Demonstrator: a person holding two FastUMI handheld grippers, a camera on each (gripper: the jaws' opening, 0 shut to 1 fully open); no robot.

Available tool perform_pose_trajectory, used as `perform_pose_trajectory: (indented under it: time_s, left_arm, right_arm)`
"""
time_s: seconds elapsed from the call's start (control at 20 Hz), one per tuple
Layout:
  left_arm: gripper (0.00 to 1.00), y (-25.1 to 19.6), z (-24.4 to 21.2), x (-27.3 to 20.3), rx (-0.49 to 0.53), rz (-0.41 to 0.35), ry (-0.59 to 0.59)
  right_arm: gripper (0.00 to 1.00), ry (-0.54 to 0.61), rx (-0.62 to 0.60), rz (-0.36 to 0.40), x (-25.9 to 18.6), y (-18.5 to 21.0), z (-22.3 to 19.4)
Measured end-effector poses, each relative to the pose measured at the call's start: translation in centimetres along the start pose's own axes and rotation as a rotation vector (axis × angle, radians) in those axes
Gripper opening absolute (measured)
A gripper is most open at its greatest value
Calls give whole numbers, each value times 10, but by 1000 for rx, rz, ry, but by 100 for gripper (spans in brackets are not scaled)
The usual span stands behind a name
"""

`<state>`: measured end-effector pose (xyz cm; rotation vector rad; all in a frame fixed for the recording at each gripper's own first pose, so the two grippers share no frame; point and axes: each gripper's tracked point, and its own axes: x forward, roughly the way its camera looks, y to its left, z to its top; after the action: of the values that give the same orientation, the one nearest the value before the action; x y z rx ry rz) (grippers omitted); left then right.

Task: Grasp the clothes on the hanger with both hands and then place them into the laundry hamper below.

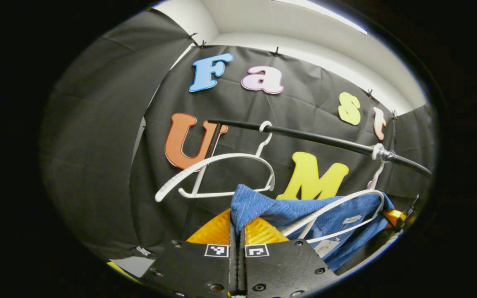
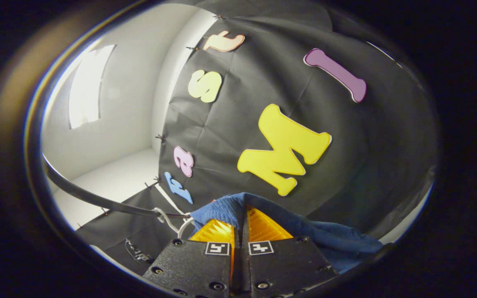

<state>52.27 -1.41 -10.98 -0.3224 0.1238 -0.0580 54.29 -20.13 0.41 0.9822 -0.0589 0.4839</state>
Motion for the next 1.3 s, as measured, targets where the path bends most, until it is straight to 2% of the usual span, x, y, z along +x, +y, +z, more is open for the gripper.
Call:
perform_pose_trajectory:
  time_s: [0.05,0.1,0.25,0.3,0.4,0.55,0.6,0.65,0.85,0.9,1.0,1.05,1.2,1.25,1.3]
  left_arm:
    - [4,-2,4,2,8,-5,-3]
    - [1,-2,6,4,12,-6,-7]
    - [4,-1,6,7,-3,-8,0]
    - [1,0,7,8,-6,-9,2]
    - [1,3,6,9,-2,1,6]
    - [1,5,5,5,27,22,-3]
    - [5,4,6,5,29,24,-7]
    - [1,3,8,6,32,24,-13]
    - [1,0,17,6,49,18,-31]
    - [4,-1,20,8,50,16,-37]
    - [4,-4,22,9,47,6,-37]
    - [1,-5,20,11,46,-1,-30]
    - [1,-14,11,17,38,-45,14]
    - [4,-19,9,19,42,-67,17]
    - [0,-22,6,20,49,-84,21]
  right_arm:
    - [4,-5,-1,7,0,2,3]
    - [4,-6,-2,-2,2,-2,6]
    - [4,9,21,14,-2,2,7]
    - [4,18,10,22,-2,4,7]
    - [3,55,-34,29,-2,4,1]
    - [4,108,-104,44,-7,10,-17]
    - [4,124,-107,55,-8,14,-20]
    - [4,125,-101,65,-8,17,-18]
    - [4,123,-45,159,-9,39,-12]
    - [4,104,-22,159,-7,36,-7]
    - [4,82,33,150,-3,29,1]
    - [3,72,60,134,-1,22,4]
    - [4,37,189,121,4,3,21]
    - [4,17,226,112,4,-7,28]
    - [4,7,246,83,3,-20,28]
